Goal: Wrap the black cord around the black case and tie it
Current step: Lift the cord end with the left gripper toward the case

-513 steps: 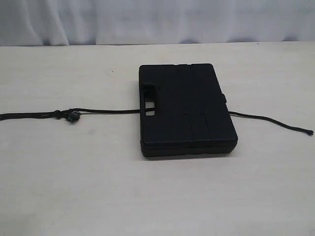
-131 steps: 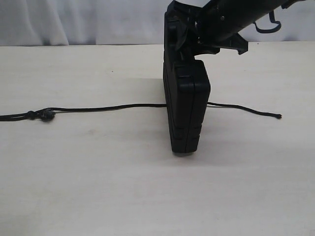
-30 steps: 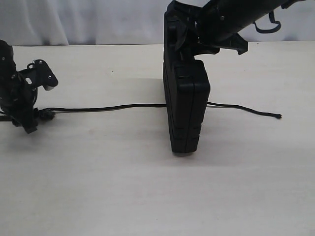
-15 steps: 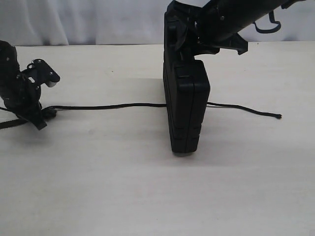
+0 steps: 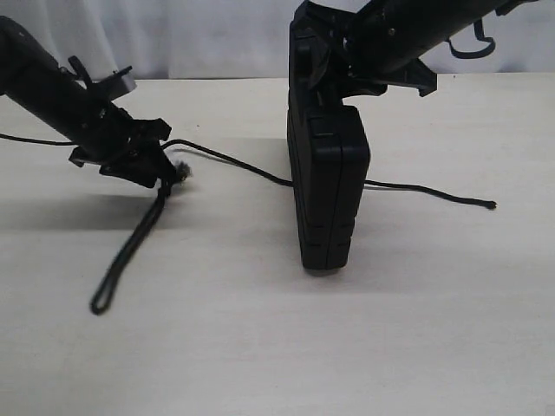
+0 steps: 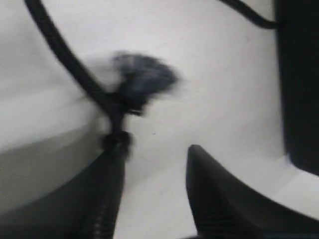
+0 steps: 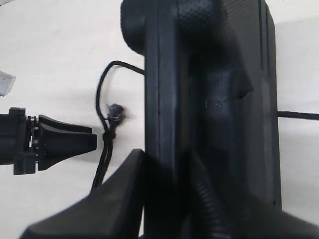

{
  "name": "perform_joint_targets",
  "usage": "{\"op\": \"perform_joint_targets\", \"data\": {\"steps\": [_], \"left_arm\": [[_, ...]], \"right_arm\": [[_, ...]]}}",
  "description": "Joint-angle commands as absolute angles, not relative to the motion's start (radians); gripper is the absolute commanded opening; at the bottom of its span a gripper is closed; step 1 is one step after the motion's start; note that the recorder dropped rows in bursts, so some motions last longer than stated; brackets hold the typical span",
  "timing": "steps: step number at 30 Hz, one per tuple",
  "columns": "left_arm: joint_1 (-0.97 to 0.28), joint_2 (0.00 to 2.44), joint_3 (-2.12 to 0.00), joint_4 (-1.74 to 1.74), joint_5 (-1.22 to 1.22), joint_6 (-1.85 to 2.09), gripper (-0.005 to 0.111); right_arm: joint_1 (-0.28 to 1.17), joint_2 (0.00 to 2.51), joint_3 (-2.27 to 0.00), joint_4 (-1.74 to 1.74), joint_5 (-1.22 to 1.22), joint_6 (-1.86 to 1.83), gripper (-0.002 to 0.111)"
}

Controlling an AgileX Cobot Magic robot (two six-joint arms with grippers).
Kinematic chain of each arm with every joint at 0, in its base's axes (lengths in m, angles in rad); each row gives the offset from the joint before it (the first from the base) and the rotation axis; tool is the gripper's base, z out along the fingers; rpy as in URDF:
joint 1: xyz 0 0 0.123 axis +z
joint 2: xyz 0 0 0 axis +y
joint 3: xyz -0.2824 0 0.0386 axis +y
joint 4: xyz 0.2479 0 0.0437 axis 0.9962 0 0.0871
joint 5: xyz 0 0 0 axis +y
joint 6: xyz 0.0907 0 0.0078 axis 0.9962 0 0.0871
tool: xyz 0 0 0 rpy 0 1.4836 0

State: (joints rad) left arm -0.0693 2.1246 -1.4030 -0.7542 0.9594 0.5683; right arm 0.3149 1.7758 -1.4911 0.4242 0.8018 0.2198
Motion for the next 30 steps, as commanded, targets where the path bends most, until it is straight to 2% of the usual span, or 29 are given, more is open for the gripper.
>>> {"op": "perform_joint_targets", "data": {"steps": [1, 3, 7, 12, 18, 22, 30], "left_arm": [[-0.071, 2.129, -1.409, -0.831, 1.034, 0.519, 0.057], [-0.071, 2.129, -1.409, -0.86, 1.101, 0.56, 0.061], [-0.071, 2.115, -1.409, -0.879, 1.221, 0.788, 0.061], [-0.071, 2.068, -1.409, -0.763, 1.214, 0.976, 0.061], [-0.071, 2.036, -1.409, -0.489, 1.106, 0.986, 0.06], [-0.09, 2.036, -1.409, -0.391, 1.062, 1.177, 0.06], [-0.211, 2.036, -1.409, -0.31, 1.001, 1.894, 0.041]], "right_arm": [[0.317, 1.779, -1.488, 0.438, 0.809, 0.222, 0.004], [0.317, 1.779, -1.488, 0.438, 0.809, 0.222, 0.004], [0.317, 1.779, -1.488, 0.438, 0.809, 0.222, 0.004], [0.317, 1.779, -1.488, 0.438, 0.809, 0.222, 0.004], [0.317, 1.779, -1.488, 0.438, 0.809, 0.222, 0.004], [0.317, 1.779, -1.488, 0.438, 0.809, 0.222, 0.004], [0.317, 1.779, -1.488, 0.438, 0.809, 0.222, 0.004]]}}
